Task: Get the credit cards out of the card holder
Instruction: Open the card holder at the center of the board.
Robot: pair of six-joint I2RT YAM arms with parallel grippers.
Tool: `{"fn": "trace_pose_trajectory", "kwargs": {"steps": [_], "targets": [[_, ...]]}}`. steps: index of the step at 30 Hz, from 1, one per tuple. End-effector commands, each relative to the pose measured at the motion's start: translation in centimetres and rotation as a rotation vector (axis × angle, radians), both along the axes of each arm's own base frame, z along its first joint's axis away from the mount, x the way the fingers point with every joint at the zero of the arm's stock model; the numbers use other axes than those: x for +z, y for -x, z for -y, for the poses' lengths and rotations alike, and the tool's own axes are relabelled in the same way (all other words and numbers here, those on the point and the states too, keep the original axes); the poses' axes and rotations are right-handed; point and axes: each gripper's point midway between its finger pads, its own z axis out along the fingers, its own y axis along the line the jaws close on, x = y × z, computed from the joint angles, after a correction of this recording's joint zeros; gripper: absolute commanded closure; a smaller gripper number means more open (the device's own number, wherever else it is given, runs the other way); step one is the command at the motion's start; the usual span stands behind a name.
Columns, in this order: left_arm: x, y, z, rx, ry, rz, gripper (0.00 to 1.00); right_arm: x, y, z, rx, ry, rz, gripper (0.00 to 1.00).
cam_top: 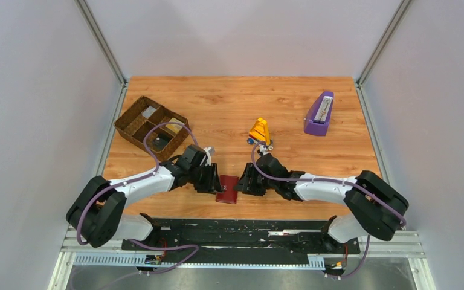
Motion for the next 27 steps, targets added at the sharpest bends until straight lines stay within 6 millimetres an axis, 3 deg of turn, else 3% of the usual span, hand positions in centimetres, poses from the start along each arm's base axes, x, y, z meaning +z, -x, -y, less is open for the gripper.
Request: {"fn": "trace_pose_trajectory", "kwargs": {"steps": [1,12,15,18,27], "targets": [[-0.2,0.1,0.7,-0.017,0.043,0.004,0.55,1.5,-1.8,-2.3,-0.011,-0.056,0.056,0.55],[-0.9,0.5,0.7,0.001,0.055,-0.017,0.58,-1.5,-1.5,-2.7,-0.026,-0.012,0.011,0.6],[-1.0,0.8,0.5,0.003,0.057,-0.024,0.58,-1.9,-1.4,-2.6,-0.025,-0.018,0.011,0.74],[-0.6,0.8,0.4,0.006,0.056,-0.014,0.58,-1.3,-1.3,-2.4,-0.022,-0.032,0.034,0.98],[3.3,-0.7,0.4,0.01,0.048,0.066,0.51,2.4,-0.9,-2.2,0.007,-0.073,0.101,1.0]]}}
